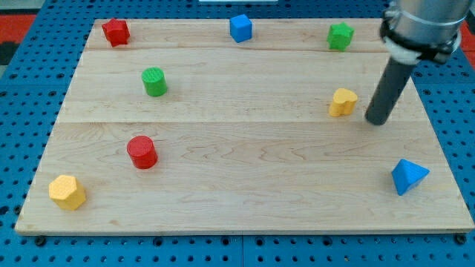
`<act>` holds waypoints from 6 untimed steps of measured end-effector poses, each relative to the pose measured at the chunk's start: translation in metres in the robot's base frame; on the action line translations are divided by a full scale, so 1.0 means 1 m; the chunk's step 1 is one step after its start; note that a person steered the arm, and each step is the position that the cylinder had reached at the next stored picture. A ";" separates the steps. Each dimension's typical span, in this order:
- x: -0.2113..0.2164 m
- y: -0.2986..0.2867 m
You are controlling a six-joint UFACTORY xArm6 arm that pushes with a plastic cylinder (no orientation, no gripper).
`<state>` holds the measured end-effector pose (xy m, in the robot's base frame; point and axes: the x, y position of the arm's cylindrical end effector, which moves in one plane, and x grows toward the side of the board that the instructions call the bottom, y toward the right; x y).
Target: Push the yellow heart to the center
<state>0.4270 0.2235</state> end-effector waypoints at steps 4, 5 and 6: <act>-0.019 -0.203; -0.012 -0.105; 0.007 -0.153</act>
